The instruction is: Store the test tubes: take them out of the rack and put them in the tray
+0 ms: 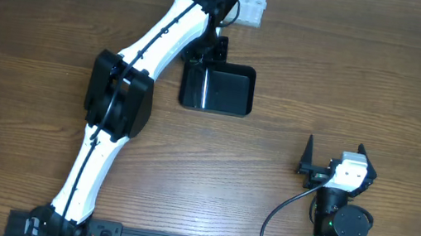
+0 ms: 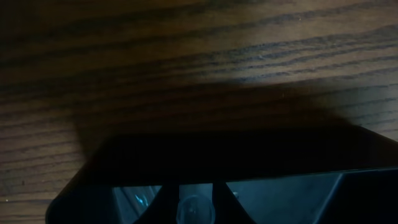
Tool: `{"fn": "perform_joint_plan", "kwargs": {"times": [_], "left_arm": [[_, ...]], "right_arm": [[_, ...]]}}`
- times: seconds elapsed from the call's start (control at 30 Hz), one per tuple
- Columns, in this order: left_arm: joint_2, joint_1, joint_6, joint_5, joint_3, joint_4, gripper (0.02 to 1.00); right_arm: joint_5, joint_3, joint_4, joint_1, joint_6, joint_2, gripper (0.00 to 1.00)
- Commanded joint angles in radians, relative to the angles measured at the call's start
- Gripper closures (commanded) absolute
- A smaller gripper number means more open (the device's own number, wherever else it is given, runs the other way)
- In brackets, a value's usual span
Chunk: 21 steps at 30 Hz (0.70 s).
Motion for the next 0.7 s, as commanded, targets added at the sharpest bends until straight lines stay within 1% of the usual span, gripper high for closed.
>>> {"fn": "perform_joint_plan", "kwargs": {"times": [0.03,0.07,0.17,0.27,0.4,0.53,0.57,0.63,0.67,0.7], "left_arm": [[0.021,0.005,-0.010,0.012,0.002,0.003,0.919],[0.021,0.005,-0.010,0.010,0.002,0.003,0.906],[0.018,0.005,-0.010,0.010,0.003,0.003,0.803],[0.005,0.001,-0.010,0.010,0.003,0.003,0.730],[-0.027,-0.002,-0.010,0.010,0.003,0.003,0.695],[-0.111,-0.005,-0.010,0.008,0.003,0.003,0.680],[-0.144,-0.005,-0.011,0.002,0.003,0.003,0.671],[-0.214,-0.005,-0.010,-0.019,0.003,0.005,0.601],[-0.254,-0.004,-0.011,-0.043,0.003,0.010,0.577],[-0.292,-0.004,-0.011,-0.073,0.003,0.020,0.533]], "right_arm": [[-0.009,-0.008,0.000,0.000,-0.005,-0.007,0.009],[-0.009,-0.008,0.000,0.000,-0.005,-0.007,0.007],[-0.009,-0.008,0.000,0.000,-0.005,-0.007,0.009],[-0.009,-0.008,0.000,0.000,-0.004,-0.007,0.007],[-0.009,-0.008,0.000,0.000,-0.005,-0.007,0.009],[-0.009,-0.008,0.000,0.000,-0.005,-0.007,0.007],[-0.009,-0.008,0.000,0.000,-0.004,-0.007,0.009],[-0.009,-0.008,0.000,0.000,-0.004,-0.007,0.007],[-0.009,-0.008,0.000,0.000,-0.004,-0.007,0.007],[-0.009,-0.008,0.000,0.000,-0.004,-0.007,0.009]]}}
